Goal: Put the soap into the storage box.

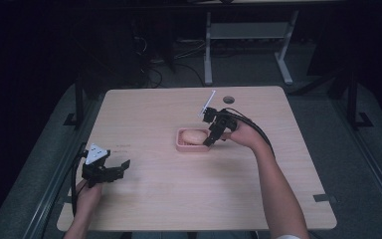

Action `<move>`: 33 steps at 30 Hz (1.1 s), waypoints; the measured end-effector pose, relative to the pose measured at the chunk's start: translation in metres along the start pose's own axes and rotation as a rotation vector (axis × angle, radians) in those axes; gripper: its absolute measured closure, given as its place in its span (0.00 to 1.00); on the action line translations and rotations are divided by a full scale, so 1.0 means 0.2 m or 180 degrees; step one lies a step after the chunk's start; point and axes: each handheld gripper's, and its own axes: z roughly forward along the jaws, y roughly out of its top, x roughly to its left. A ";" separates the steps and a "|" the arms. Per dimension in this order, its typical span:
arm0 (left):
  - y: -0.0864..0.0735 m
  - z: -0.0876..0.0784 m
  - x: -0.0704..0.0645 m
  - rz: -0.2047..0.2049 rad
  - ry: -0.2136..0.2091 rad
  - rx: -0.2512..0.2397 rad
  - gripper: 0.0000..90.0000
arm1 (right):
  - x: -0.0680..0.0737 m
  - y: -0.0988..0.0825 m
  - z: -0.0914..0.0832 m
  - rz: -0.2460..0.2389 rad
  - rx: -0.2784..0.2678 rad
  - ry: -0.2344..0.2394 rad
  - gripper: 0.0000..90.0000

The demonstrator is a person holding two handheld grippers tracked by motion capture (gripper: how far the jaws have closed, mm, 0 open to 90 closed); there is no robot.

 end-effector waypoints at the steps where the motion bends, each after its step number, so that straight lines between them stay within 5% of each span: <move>1: 0.00 0.00 0.00 0.0000 -0.0001 0.0001 0.16 | 0.00 -0.01 0.00 -0.0006 -0.0008 -0.0003 0.29; 33: 0.00 0.01 -0.01 0.0024 -0.0004 0.0007 0.16 | 0.08 -0.22 -0.03 0.0111 0.0025 -0.0012 0.27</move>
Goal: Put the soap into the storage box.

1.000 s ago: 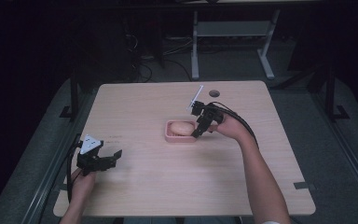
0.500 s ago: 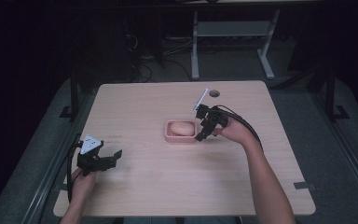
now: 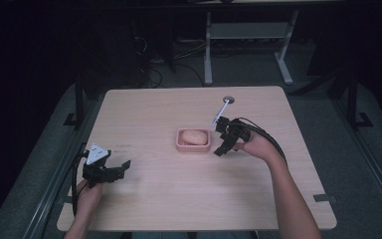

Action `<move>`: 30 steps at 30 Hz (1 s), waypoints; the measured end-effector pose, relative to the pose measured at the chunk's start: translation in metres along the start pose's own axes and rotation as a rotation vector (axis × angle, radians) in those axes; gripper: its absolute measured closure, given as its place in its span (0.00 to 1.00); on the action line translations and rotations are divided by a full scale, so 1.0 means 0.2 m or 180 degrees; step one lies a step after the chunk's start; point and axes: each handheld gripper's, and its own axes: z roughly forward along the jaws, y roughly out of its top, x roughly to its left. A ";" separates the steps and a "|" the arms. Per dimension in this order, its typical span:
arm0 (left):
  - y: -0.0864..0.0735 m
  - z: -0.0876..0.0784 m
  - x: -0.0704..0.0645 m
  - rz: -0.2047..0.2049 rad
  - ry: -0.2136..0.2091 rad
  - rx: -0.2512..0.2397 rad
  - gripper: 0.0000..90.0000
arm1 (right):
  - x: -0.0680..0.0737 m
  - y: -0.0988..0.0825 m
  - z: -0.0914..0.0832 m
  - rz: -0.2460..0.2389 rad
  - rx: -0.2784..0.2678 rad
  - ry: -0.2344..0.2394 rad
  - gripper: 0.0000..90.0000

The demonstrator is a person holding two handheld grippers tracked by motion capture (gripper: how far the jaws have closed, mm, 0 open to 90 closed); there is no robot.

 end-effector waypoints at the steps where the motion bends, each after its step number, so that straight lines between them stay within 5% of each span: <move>1: 0.00 0.00 0.00 -0.0007 -0.0003 0.0000 0.16 | 0.00 -0.01 0.00 -0.0008 0.0034 -0.0013 0.26; 30: 0.00 0.00 -0.01 -0.0001 -0.0009 -0.0013 0.16 | 0.04 -0.25 -0.03 0.0183 -0.0095 -0.0056 0.26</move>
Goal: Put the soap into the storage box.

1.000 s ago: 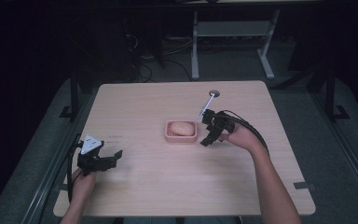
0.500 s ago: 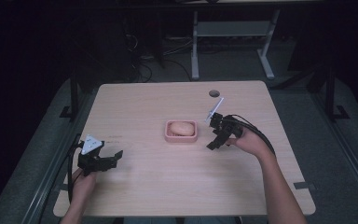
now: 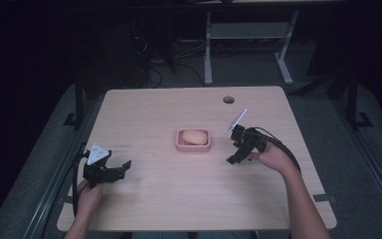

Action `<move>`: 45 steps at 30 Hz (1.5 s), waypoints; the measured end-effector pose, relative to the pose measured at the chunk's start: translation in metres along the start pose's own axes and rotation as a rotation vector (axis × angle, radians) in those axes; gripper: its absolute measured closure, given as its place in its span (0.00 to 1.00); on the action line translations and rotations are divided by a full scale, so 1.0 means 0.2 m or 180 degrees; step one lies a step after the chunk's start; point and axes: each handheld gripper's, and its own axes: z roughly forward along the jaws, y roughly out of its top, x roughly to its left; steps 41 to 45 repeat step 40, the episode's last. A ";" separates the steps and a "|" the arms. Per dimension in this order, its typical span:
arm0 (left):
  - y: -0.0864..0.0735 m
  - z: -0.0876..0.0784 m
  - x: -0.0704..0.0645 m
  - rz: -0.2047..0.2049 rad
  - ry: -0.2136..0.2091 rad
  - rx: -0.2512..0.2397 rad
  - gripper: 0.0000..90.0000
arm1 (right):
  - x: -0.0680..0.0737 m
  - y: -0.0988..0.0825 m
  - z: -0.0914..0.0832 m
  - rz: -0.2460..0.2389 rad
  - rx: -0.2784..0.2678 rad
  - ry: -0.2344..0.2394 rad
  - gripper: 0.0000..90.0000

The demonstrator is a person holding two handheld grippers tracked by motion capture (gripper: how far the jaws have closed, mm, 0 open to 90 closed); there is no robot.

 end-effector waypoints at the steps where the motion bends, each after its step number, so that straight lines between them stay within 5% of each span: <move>1: 0.00 0.00 0.00 -0.0005 -0.0002 0.0003 0.16 | 0.00 -0.01 0.00 0.0017 0.0010 0.0005 0.26; 26: 0.00 0.00 -0.01 0.0027 -0.0029 0.0020 0.16 | 0.07 -0.24 0.01 0.0164 -0.0035 -0.0036 0.26; 45: 0.00 0.01 -0.02 0.0045 -0.0034 0.0013 0.16 | 0.19 -0.41 0.01 0.0252 -0.0259 -0.0133 0.26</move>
